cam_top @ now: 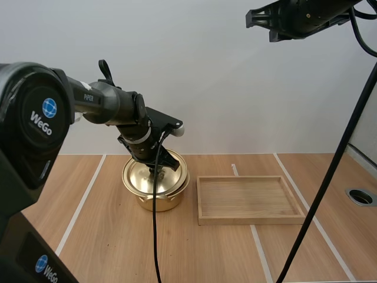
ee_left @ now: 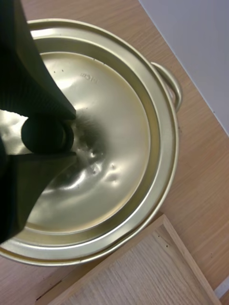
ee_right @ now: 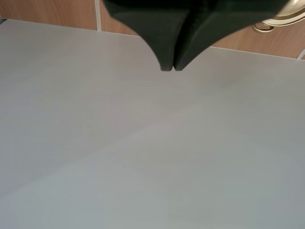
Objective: Open the pot, put the grape inside, and close it
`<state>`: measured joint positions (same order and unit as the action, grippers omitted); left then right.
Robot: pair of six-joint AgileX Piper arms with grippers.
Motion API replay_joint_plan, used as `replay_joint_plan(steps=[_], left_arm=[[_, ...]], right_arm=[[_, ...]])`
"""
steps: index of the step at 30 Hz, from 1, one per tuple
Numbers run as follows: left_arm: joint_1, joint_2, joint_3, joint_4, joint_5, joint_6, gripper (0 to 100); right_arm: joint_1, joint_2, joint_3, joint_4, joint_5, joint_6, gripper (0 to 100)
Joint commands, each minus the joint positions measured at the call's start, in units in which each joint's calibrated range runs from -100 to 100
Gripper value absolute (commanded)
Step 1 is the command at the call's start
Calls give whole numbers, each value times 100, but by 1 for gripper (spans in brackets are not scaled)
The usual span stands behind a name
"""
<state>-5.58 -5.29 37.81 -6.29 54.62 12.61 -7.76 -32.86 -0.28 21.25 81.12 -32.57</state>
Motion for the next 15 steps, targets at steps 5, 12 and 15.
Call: replay_joint_plan(steps=[5,12,15], left_arm=[[-13,31,-16,34,-148,62,0],[-13,409,-509,-39,530,26,0],[-13,591,-653,-195,705,26,0]], right_arm=[[-17,-90,-25,118,101,-26,0],[-17,-90,-25,125,142,-26,0],[-17,-90,-25,125,143,-57,0]])
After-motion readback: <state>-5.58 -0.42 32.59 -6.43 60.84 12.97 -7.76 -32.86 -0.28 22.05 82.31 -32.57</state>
